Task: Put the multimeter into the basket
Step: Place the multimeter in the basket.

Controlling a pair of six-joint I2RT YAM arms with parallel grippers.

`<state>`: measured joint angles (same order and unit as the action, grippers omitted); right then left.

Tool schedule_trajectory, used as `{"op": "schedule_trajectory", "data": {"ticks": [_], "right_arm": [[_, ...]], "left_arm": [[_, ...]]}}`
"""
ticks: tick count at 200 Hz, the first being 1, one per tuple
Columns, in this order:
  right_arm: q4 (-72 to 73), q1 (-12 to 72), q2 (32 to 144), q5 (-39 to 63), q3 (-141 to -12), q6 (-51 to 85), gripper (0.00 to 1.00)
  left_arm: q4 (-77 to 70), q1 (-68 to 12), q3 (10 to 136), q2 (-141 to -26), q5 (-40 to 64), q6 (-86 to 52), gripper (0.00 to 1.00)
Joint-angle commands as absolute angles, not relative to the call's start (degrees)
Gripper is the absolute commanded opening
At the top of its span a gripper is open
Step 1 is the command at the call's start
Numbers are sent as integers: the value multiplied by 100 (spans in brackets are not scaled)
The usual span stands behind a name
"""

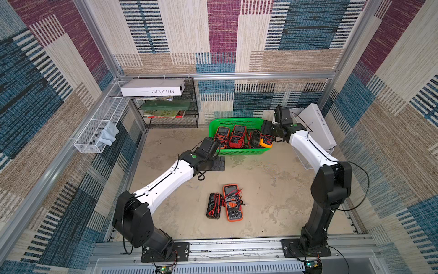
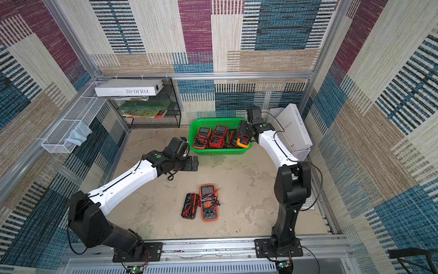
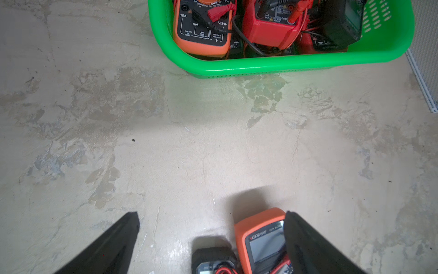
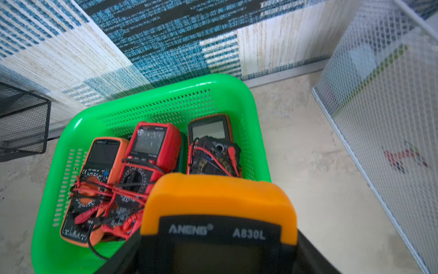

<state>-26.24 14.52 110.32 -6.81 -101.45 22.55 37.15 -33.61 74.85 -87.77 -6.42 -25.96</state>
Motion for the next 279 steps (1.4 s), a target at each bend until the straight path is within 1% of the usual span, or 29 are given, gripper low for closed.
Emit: {"op": "schedule_trajectory", "data": {"ticks": [1, 48, 78, 85, 90, 113, 125, 131, 166, 196, 241, 279], "right_arm": [[-2704, 1450, 11453, -633, -10670, 1960, 59], [-3042, 1415, 12471, -599, -11729, 1720, 60], [-3235, 1399, 12960, -606, -12201, 1629, 65], [-3298, 1389, 13071, -598, -12308, 1632, 68], [-3342, 1389, 13140, -598, -12376, 1635, 71], [-3492, 1380, 13402, -598, -12622, 1656, 91], [-3554, 1380, 13479, -593, -12693, 1676, 98], [-3572, 1380, 13491, -582, -12708, 1686, 100], [-3674, 1421, 13319, -605, -12671, 1680, 100], [-3620, 1517, 12832, -719, -12304, 1643, 100], [-3334, 1814, 11768, -849, -11233, 1663, 100], [-3018, 2347, 10741, -1054, -9996, 1773, 100]], "left_arm": [[3842, -3362, 7542, -8819, -559, -2514, 100], [3874, -3363, 7545, -8858, -495, -2570, 100], [3859, -3365, 7482, -8840, -427, -2633, 100], [3849, -3362, 7464, -8831, -412, -2654, 100], [3850, -3360, 7461, -8825, -397, -2667, 100], [3831, -3366, 7393, -8782, -380, -2726, 100], [3826, -3363, 7359, -8755, -369, -2745, 100], [3832, -3366, 7346, -8734, -368, -2756, 100], [3831, -3366, 7251, -8657, -386, -2828, 100], [3832, -3366, 7104, -8556, -405, -2946, 100], [3796, -3366, 6680, -8271, -455, -3144, 100], [3771, -3359, 6240, -7980, -524, -3304, 100]]}}
